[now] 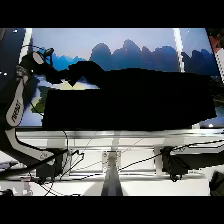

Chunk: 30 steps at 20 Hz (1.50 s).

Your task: Fold the clothes and pants, and hang the long-sleeved shirts on hangers.

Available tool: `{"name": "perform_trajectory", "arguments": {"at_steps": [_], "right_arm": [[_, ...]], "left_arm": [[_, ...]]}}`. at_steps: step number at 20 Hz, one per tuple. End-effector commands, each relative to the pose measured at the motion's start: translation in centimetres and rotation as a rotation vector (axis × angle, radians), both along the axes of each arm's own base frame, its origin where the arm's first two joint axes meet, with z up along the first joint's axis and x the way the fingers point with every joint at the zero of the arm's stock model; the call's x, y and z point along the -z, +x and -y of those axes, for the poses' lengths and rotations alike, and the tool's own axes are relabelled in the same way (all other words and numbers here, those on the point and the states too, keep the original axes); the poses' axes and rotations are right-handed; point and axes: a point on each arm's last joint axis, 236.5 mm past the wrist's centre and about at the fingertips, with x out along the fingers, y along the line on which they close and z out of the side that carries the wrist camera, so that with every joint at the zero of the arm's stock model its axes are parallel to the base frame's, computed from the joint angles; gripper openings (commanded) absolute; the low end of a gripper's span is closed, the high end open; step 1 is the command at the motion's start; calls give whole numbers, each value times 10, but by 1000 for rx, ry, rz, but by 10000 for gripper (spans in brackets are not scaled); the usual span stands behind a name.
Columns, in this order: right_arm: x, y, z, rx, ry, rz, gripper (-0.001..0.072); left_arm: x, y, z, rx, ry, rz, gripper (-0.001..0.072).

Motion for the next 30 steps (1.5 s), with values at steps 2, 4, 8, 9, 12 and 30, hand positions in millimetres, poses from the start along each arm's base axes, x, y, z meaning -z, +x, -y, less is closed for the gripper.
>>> {"name": "perform_trajectory", "arguments": {"at_steps": [2,4,8,9,12,30], "right_arm": [[0,-1,2,0,-7,-4,25],[0,-1,1,-1,-5,-5,25],[0,0,4,4,-15,1,25],[0,2,6,9,-23,8,25],[0,7,12,24,-44,27,25],[1,10,22,36,-87,38,25]], "left_arm": [[25,6,24,12,-107,-8,410],[33,8,22,22,-83,-5,317],[-26,53,-27,53,92,184,9],[-63,70,-44,51,150,272,9],[-187,102,-89,24,337,544,9],[-9,-79,-101,88,347,-35,81]]}}
